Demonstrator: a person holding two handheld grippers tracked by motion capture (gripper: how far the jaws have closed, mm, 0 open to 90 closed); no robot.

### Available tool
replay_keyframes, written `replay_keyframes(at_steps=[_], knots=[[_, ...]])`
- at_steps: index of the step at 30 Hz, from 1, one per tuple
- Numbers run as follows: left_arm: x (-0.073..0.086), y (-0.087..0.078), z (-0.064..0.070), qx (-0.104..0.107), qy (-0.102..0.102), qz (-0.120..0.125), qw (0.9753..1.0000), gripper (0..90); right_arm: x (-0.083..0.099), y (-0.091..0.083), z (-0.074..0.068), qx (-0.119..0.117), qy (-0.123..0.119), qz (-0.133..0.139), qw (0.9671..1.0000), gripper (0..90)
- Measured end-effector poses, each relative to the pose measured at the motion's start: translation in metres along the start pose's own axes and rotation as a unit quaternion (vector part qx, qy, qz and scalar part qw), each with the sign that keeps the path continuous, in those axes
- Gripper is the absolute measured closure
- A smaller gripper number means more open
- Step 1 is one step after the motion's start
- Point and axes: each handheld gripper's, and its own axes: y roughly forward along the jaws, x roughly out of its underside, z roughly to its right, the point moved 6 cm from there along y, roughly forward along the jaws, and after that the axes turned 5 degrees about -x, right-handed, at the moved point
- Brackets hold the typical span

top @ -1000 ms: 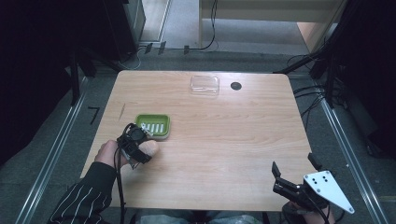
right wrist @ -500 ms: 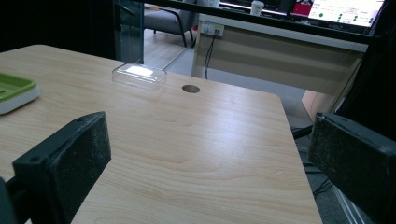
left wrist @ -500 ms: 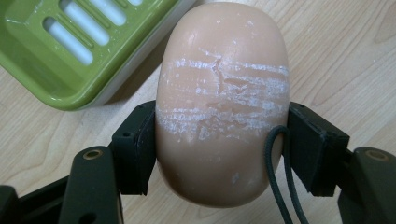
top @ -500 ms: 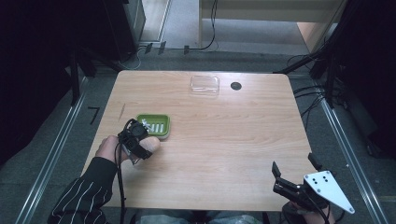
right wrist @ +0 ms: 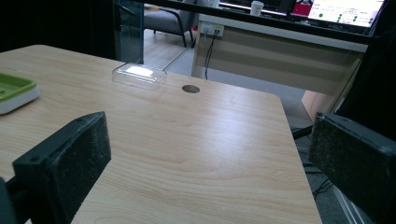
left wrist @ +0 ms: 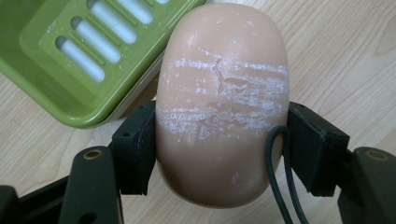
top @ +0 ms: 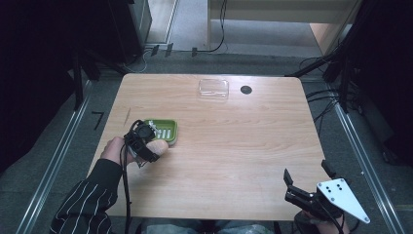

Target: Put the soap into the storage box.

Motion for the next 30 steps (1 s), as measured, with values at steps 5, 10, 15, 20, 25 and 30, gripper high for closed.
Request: replay_keyframes(at_steps=[5, 10, 15, 20, 25, 30], knots=[[-0.002, 0.000, -0.001, 0.002, 0.004, 0.002, 1.0000, 32.9, 0.000, 0.000, 0.000, 0.000, -0.001, -0.001, 1.0000, 0.0], [-0.004, -0.003, -0.004, 0.006, 0.006, 0.009, 0.9999, 32.9, 0.000, 0.000, 0.000, 0.000, -0.001, 0.000, 1.0000, 0.0], [-0.008, -0.006, -0.006, 0.006, 0.011, 0.016, 0.9998, 32.9, 0.000, 0.001, -0.001, 0.000, -0.001, -0.001, 1.0000, 0.0], [-0.011, -0.007, -0.012, 0.005, 0.016, 0.018, 0.9997, 32.9, 0.000, 0.001, -0.001, 0.000, -0.001, -0.001, 1.0000, 0.0], [-0.014, -0.007, -0.017, -0.001, 0.023, 0.025, 0.9994, 33.0, 0.000, 0.001, -0.001, 0.000, -0.002, -0.002, 1.0000, 0.0], [-0.017, -0.008, -0.020, -0.002, 0.030, 0.031, 0.9991, 33.0, 0.000, 0.001, -0.001, 0.000, -0.001, -0.002, 1.0000, 0.0]])
